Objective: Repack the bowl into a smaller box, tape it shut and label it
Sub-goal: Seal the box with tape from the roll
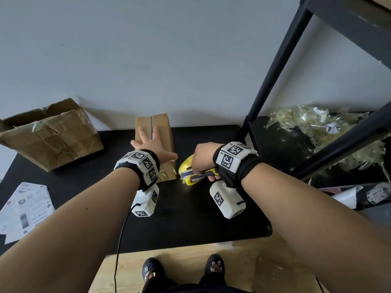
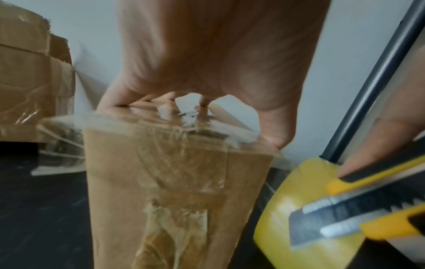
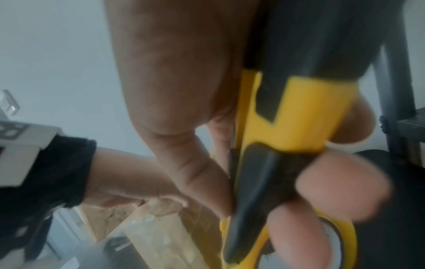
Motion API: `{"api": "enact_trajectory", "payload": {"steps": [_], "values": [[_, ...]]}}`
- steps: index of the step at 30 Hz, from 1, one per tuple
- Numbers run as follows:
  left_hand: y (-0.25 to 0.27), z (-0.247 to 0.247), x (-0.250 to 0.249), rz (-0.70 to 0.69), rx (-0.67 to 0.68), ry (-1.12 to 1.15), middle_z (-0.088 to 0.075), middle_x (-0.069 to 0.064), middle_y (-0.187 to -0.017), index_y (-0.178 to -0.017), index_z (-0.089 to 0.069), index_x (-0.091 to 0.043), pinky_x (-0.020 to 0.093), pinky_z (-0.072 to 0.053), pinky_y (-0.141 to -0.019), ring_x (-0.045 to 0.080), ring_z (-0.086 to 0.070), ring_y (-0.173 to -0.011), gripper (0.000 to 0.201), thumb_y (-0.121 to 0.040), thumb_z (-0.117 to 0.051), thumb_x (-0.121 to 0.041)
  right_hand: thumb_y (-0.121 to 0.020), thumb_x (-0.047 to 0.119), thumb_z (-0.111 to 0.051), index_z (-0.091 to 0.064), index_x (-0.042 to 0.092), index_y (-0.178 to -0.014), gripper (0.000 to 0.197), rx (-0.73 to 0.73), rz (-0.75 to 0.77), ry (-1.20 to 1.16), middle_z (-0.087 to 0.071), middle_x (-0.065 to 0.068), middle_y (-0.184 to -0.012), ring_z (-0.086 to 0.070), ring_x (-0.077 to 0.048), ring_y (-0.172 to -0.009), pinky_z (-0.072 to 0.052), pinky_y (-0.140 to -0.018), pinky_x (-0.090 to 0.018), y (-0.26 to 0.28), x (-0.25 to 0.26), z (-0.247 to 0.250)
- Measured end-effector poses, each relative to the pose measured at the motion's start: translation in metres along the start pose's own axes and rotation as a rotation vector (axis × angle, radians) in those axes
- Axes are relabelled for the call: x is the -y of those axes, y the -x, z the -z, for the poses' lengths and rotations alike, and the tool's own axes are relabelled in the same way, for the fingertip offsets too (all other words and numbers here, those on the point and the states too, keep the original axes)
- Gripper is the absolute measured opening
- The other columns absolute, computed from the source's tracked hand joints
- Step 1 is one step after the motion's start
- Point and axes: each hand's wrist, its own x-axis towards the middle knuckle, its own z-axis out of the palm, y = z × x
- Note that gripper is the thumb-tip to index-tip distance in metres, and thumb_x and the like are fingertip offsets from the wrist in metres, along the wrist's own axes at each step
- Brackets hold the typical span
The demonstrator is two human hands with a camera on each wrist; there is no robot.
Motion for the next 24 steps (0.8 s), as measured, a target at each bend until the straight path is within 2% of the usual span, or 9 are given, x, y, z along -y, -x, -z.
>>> {"api": "enact_trajectory", "payload": {"steps": [6,9,13,16,17,19,21,22,24], "values": [[0.003,0.0,0.006,-0.031,-0.012,-0.032,0.023,0.002,-0.156,-0.148,0.006,-0.036,0.059,-0.02,-0.112,0.042,0.014,-0.142,0.112,-0.071,-0.075,-0.04,-0.077,0.011,-0.061,-0.06,0.005,-0.081,0.007,-0.051,-0.032,-0.159,-0.057,-0.009,-0.063,-0.053,-0.021,-0.055,-0.045,-0.06,-0.029,-0.002,-0.014,0.011],[0.007,-0.004,0.003,-0.018,-0.046,-0.111,0.021,0.006,-0.156,-0.148,0.007,-0.033,0.066,-0.011,-0.11,0.04,0.016,-0.142,0.116,-0.068,-0.076,-0.04,-0.073,0.009,-0.056,-0.058,0.003,-0.073,0.006,-0.039,-0.055,-0.311,-0.061,-0.011,-0.06,-0.056,-0.023,-0.046,-0.046,-0.055,-0.026,-0.007,-0.025,0.011],[0.01,-0.014,-0.01,0.025,-0.04,-0.219,0.027,0.013,-0.153,-0.147,0.02,-0.026,0.068,-0.007,-0.109,0.043,0.021,-0.14,0.128,-0.067,-0.08,-0.034,-0.073,0.017,-0.055,-0.065,0.003,-0.08,0.019,-0.088,-0.073,-0.385,-0.063,-0.007,-0.053,-0.059,-0.023,-0.046,-0.05,-0.06,-0.029,-0.016,-0.035,0.006],[0.008,-0.016,-0.016,-0.042,-0.043,-0.325,0.026,0.017,-0.153,-0.148,0.02,-0.019,0.066,-0.003,-0.109,0.038,0.022,-0.141,0.129,-0.067,-0.08,-0.033,-0.078,0.015,-0.051,-0.064,0.002,-0.086,0.021,-0.078,-0.062,-0.465,-0.062,-0.008,-0.052,-0.056,-0.021,-0.04,-0.047,-0.051,-0.024,-0.019,-0.041,0.005],[0.006,-0.017,-0.018,-0.114,-0.059,-0.341,0.021,0.016,-0.155,-0.149,0.014,-0.016,0.063,-0.002,-0.111,0.034,0.021,-0.143,0.125,-0.068,-0.08,-0.035,-0.079,0.014,-0.05,-0.064,0.001,-0.089,0.021,-0.08,-0.059,-0.502,-0.062,-0.009,-0.053,-0.055,-0.021,-0.039,-0.045,-0.047,-0.023,-0.02,-0.044,0.004],[0.003,-0.016,-0.023,-0.286,-0.132,-0.339,0.003,0.011,-0.159,-0.149,-0.017,-0.012,0.053,-0.003,-0.116,0.027,0.01,-0.146,0.104,-0.069,-0.078,-0.039,-0.081,0.013,-0.05,-0.064,0.001,-0.09,0.02,-0.104,-0.062,-0.596,-0.06,-0.011,-0.052,-0.054,-0.022,-0.039,-0.043,-0.043,-0.022,-0.024,-0.051,0.004],[0.001,-0.016,-0.031,-0.429,-0.208,-0.327,-0.022,0.009,-0.154,-0.132,-0.049,-0.014,0.043,-0.014,-0.116,0.024,-0.012,-0.145,0.073,-0.07,-0.075,-0.042,-0.08,0.011,-0.051,-0.063,0.002,-0.085,0.015,-0.136,-0.072,-0.696,-0.058,-0.011,-0.05,-0.054,-0.023,-0.038,-0.043,-0.042,-0.021,-0.028,-0.059,0.004],[0.001,-0.016,-0.038,-0.463,-0.212,-0.319,-0.037,0.007,-0.146,-0.122,-0.057,-0.014,0.039,-0.024,-0.112,0.024,-0.027,-0.138,0.061,-0.071,-0.074,-0.042,-0.08,0.01,-0.051,-0.063,0.002,-0.085,0.015,-0.144,-0.076,-0.733,-0.058,-0.011,-0.048,-0.054,-0.023,-0.038,-0.043,-0.042,-0.021,-0.029,-0.063,0.005],[0.0,-0.018,-0.051,-0.45,-0.128,-0.297,-0.058,0.003,-0.118,-0.106,-0.06,-0.015,0.031,-0.044,-0.09,0.019,-0.05,-0.109,0.043,-0.074,-0.074,-0.04,-0.082,0.011,-0.051,-0.065,0.0,-0.092,0.019,-0.149,-0.086,-0.787,-0.058,-0.01,-0.044,-0.053,-0.022,-0.037,-0.044,-0.04,-0.02,-0.032,-0.071,0.006]]}}
